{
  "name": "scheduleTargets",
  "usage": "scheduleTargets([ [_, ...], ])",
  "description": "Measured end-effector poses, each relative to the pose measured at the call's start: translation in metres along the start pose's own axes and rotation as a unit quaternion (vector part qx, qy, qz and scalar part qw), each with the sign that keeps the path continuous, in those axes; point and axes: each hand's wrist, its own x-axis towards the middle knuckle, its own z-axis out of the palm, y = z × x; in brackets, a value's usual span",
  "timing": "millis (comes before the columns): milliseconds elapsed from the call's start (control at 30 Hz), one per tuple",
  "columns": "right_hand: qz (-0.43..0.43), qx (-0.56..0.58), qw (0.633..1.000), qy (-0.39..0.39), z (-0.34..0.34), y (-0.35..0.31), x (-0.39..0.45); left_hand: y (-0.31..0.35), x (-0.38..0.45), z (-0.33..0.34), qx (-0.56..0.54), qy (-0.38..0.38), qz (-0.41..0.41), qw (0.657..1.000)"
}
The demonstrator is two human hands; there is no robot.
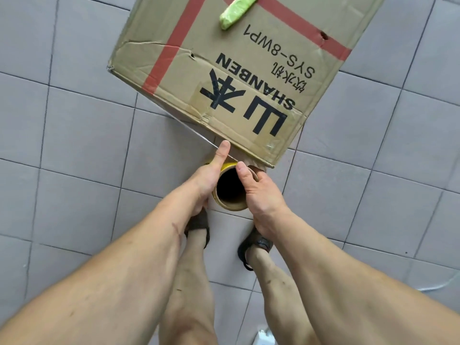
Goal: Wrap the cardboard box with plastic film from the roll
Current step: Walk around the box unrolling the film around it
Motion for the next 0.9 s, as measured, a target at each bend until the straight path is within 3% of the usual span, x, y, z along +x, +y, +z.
scheduleTargets([
  [67, -0.008, 0.010, 1.000, 0.003, -0.001, 0.002, 0.000, 0.004, 0.002, 0.002, 0.009, 0.038, 0.034, 0.999],
  [133, -0.007, 0.011, 1.000, -0.001, -0.004, 0.001, 0.001, 0.009, -0.002, 0.003, 0.011, 0.021, 0.051, 0.998],
  [333, 0.001, -0.060, 0.998, -0.018, 0.001, 0.014, -0.010, 0.007, -0.007, -0.002, 0.020, -0.065, -0.011, 0.998],
  [567, -0.027, -0.054, 0.998, 0.035, -0.009, 0.018, -0.017, 0.001, -0.003, 0.017, -0.015, -0.028, 0.006, 0.999],
  [733, -0.042, -0.100, 0.993, 0.048, -0.021, 0.009, -0.020, -0.013, -0.001, 0.030, -0.086, -0.084, -0.047, 0.992],
  [900, -0.011, -0.096, 0.994, 0.048, -0.040, 0.014, -0.020, -0.019, -0.003, 0.042, -0.109, -0.084, -0.070, 0.988],
])
